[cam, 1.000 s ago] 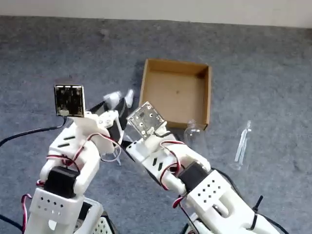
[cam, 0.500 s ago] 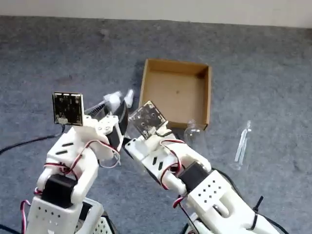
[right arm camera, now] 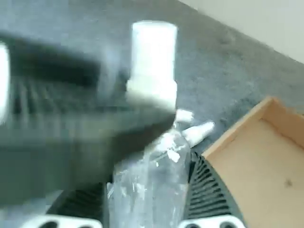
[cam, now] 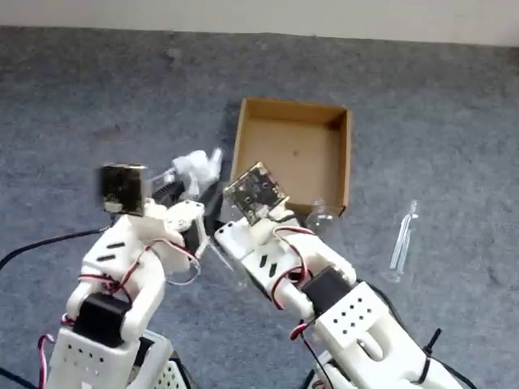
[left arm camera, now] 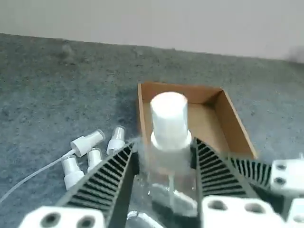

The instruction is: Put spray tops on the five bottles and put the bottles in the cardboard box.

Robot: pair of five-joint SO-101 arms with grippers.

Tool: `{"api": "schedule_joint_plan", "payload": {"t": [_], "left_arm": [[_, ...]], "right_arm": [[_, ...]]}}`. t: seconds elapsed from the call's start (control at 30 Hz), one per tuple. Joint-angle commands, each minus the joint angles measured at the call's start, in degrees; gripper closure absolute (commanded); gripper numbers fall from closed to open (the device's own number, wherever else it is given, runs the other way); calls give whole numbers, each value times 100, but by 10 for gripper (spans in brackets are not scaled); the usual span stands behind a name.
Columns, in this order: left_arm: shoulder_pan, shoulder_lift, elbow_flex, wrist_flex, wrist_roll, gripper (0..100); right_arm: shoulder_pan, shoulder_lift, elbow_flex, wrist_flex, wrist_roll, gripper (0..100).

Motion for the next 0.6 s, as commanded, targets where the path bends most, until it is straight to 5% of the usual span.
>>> {"api": "schedule_joint_plan", "payload": {"t": [0.0,0.3,0.57], "left_arm": [[-198,-48,-347,18,-79,861],[-927,-48,-400,79,-79,804],[-611,13,365,-360,-651,804]], "right_arm": [[321,-171,-154,-198,-62,995],[884,-145,-365,-347,-62,995],[1552,1323,-2387,-242,-53,995]]}}
